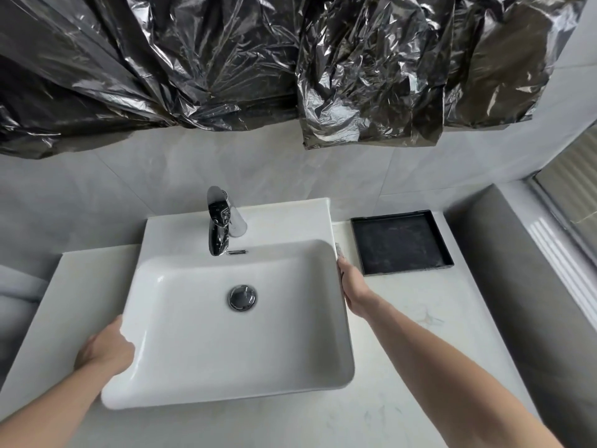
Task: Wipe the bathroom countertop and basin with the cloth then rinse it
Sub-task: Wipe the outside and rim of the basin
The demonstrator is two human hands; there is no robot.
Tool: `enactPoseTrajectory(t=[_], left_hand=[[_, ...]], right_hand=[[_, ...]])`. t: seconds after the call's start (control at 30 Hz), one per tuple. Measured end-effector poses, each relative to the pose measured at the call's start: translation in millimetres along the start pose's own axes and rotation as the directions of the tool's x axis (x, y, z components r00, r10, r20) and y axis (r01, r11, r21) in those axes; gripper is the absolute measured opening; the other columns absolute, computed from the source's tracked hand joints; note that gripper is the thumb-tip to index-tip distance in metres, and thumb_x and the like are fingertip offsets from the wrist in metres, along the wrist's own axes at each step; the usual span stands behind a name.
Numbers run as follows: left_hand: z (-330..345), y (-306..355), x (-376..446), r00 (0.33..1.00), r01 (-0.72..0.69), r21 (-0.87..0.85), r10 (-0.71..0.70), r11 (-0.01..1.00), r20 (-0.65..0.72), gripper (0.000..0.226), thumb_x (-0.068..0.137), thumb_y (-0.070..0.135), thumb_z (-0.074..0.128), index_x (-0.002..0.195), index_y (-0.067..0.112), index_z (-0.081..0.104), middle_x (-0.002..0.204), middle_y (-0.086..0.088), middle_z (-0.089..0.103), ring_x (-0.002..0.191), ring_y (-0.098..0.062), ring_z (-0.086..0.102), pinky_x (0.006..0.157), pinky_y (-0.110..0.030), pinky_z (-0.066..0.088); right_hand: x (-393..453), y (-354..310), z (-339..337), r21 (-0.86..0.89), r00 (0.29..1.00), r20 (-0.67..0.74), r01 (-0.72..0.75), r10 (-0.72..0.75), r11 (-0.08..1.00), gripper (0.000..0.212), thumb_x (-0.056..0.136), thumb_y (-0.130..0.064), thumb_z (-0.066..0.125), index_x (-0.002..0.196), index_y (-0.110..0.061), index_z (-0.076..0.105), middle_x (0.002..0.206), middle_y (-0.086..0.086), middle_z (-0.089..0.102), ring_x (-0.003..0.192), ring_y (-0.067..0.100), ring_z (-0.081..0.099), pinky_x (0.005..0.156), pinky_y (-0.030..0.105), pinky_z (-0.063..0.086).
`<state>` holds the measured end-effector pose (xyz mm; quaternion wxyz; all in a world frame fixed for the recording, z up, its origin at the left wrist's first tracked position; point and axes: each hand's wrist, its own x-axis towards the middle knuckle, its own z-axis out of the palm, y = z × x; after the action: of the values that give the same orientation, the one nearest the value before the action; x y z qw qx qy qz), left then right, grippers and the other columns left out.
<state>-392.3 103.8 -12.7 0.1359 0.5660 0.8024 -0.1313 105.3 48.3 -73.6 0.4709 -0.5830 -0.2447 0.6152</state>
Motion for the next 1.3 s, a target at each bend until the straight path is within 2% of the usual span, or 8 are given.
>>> enactPoseTrajectory(t=[0.1, 0.2, 0.37, 0.5, 0.67, 0.97, 1.13, 1.3], left_hand=[[1.4, 2.4, -2.5, 1.0, 0.005, -0.002, -0.005, 1.0, -0.012, 0.071, 0.085, 0.016, 0.053, 0.153, 0.028, 0.036, 0.14, -0.014, 0.058, 0.121, -0.041, 0.057, 0.093, -0.043, 0.052], [2.9, 2.5, -4.0, 1.0, 0.005, 0.001, -0.005, 1.0, -0.024, 0.074, 0.085, 0.018, 0.053, 0.156, 0.028, 0.033, 0.144, -0.012, 0.056, 0.126, -0.04, 0.054, 0.097, -0.046, 0.05], [4.1, 5.0, -6.2, 1.0, 0.011, 0.007, -0.011, 1.0, -0.03, 0.074, 0.088, 0.016, 0.054, 0.158, 0.024, 0.03, 0.147, -0.015, 0.052, 0.129, -0.041, 0.052, 0.101, -0.047, 0.047], [3.1, 2.9, -5.9, 1.0, -0.003, 0.005, 0.003, 1.0, -0.021, 0.074, 0.087, 0.016, 0.054, 0.157, 0.024, 0.031, 0.146, -0.016, 0.053, 0.129, -0.042, 0.052, 0.101, -0.047, 0.047], [2.8, -3.3, -8.2, 1.0, -0.012, -0.032, 0.012, 0.999, -0.006, 0.075, 0.085, 0.018, 0.053, 0.156, 0.029, 0.033, 0.145, -0.014, 0.055, 0.128, -0.04, 0.053, 0.1, -0.045, 0.049], [4.0, -6.4, -10.1, 1.0, -0.018, -0.057, 0.017, 0.998, -0.018, 0.072, 0.083, 0.018, 0.054, 0.153, 0.03, 0.038, 0.14, -0.013, 0.058, 0.123, -0.04, 0.057, 0.097, -0.043, 0.05], [3.2, -7.8, -11.6, 0.999, -0.04, -0.061, 0.039, 0.997, -0.026, 0.068, 0.08, 0.018, 0.055, 0.146, 0.028, 0.044, 0.13, -0.017, 0.063, 0.114, -0.041, 0.06, 0.089, -0.042, 0.052], [2.9, -8.5, -15.2, 0.997, -0.064, -0.06, 0.061, 0.996, -0.045, 0.063, 0.08, 0.016, 0.053, 0.142, 0.025, 0.047, 0.126, -0.018, 0.065, 0.11, -0.041, 0.062, 0.087, -0.042, 0.052]], right_hand=[[-36.6, 15.1, -0.4, -0.068, 1.0, -0.015, -0.025, 0.024, 0.997, 0.05, 0.104, -0.05, 0.027, 0.154, -0.049, 0.033, 0.16, 0.017, 0.025, 0.127, 0.026, 0.056, 0.094, 0.047, 0.055], [-91.5, 49.7, -3.5, -0.124, 0.999, 0.014, -0.044, 0.046, 0.991, 0.042, 0.108, -0.045, 0.027, 0.145, -0.047, 0.048, 0.149, 0.017, 0.047, 0.123, 0.027, 0.06, 0.103, 0.062, 0.045], [-172.5, 89.6, -2.8, -0.171, 0.992, -0.074, -0.11, 0.098, 0.979, 0.046, 0.108, -0.038, 0.023, 0.145, -0.061, 0.039, 0.067, 0.017, 0.041, 0.061, 0.027, 0.038, 0.077, 0.03, 0.042], [-157.2, 85.0, 5.0, -0.075, 0.989, -0.105, -0.116, 0.108, 0.99, 0.056, 0.099, -0.045, 0.029, 0.154, -0.045, 0.037, 0.091, 0.004, 0.062, 0.061, 0.022, 0.055, 0.064, 0.032, 0.047], [-80.2, 62.9, 4.0, 0.074, 0.992, -0.115, -0.051, 0.06, 0.996, 0.06, 0.096, -0.046, 0.043, 0.154, -0.03, 0.041, 0.16, -0.004, 0.042, 0.146, 0.018, 0.042, 0.122, 0.05, 0.033], [-91.6, 47.2, 9.5, 0.056, 0.991, -0.09, -0.092, 0.096, 0.994, 0.05, 0.098, -0.045, 0.038, 0.141, -0.028, 0.057, 0.143, -0.002, 0.062, 0.13, 0.02, 0.059, 0.111, 0.043, 0.046], [-150.6, 67.9, 16.9, -0.066, 0.971, -0.186, -0.163, 0.148, 0.984, 0.047, 0.092, -0.042, 0.036, 0.112, -0.019, 0.071, 0.079, 0.012, 0.048, 0.061, 0.025, 0.04, 0.051, 0.034, 0.027], [-197.7, 82.7, 33.8, 0.014, 0.94, -0.31, -0.145, 0.142, 0.989, 0.037, 0.099, -0.031, 0.037, 0.098, -0.002, 0.061, 0.071, 0.017, 0.055, 0.063, 0.026, 0.05, 0.072, 0.037, 0.044]])
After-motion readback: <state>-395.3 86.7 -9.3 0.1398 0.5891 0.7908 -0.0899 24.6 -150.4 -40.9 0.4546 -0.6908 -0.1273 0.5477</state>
